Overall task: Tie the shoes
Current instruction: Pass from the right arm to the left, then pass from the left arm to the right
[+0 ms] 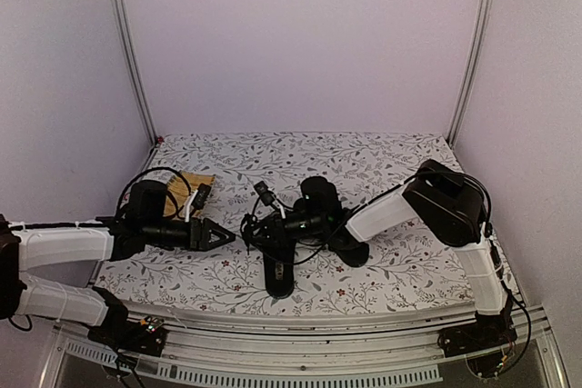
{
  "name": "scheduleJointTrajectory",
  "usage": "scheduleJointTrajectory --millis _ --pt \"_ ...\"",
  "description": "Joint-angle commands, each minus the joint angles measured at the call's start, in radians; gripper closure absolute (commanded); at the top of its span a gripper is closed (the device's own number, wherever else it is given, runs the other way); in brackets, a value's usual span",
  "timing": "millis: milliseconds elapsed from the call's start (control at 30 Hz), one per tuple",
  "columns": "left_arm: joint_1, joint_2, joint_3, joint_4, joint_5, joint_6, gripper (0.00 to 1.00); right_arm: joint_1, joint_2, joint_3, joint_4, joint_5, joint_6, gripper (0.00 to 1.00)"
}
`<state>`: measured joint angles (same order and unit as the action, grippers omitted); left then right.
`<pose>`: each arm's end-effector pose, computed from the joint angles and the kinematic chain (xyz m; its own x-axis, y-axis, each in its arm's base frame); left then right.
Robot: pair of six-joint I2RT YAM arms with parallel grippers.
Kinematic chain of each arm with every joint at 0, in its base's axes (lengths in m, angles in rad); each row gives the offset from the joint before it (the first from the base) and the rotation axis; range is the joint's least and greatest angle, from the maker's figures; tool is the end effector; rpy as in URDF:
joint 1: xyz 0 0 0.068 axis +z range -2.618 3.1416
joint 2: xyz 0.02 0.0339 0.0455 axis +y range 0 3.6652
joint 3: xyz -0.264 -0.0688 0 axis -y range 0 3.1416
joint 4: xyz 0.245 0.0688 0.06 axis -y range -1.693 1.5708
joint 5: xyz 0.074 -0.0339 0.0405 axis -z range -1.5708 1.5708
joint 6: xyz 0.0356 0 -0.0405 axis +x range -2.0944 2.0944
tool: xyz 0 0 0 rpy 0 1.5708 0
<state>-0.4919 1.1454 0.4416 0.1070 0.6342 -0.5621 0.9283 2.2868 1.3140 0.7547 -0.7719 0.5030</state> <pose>0.1854 -0.1233 0.1835 -0.8522 -0.0305 -0.5224 0.4234 0.5464 -0.7226 0.2665 0.3975 0.1224 -0.5868 -0.2076 -0.7826 -0.7976 -0.0180 0.6029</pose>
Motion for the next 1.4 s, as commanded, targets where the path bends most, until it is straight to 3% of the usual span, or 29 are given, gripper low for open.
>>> scheduleJointTrajectory --millis 0,100,200,467,900,1133,1200,1300,1367 --pt "0.011 0.013 -0.082 0.236 0.039 -0.075 0.47 -0.012 -0.033 -0.024 0.056 -0.011 0.046 0.98" --pt "0.01 0.06 -0.111 0.327 0.052 -0.084 0.6 -0.011 -0.04 -0.028 0.06 -0.015 0.059 0.98" --pt "0.002 0.132 -0.115 0.384 0.082 -0.084 0.66 -0.012 -0.04 -0.027 0.06 -0.016 0.064 0.98" --pt "-0.053 0.265 -0.077 0.44 0.088 -0.037 0.72 -0.014 -0.042 -0.026 0.058 -0.012 0.075 0.98" --pt "-0.105 0.388 -0.025 0.499 0.08 -0.027 0.72 -0.016 -0.047 -0.022 0.056 -0.013 0.078 0.98" --pt "-0.124 0.435 0.003 0.528 0.067 -0.033 0.86 -0.016 -0.051 -0.022 0.055 -0.013 0.081 0.98" --pt "-0.127 0.443 0.001 0.554 0.07 -0.048 0.99 -0.017 -0.054 -0.026 0.055 -0.009 0.08 0.98" --pt "-0.129 0.428 -0.014 0.584 0.078 -0.069 1.0 -0.02 -0.069 -0.043 0.05 0.006 0.08 0.97" --pt "-0.129 0.39 -0.034 0.568 0.064 -0.069 1.0 -0.029 -0.09 -0.061 0.041 0.028 0.08 0.92"
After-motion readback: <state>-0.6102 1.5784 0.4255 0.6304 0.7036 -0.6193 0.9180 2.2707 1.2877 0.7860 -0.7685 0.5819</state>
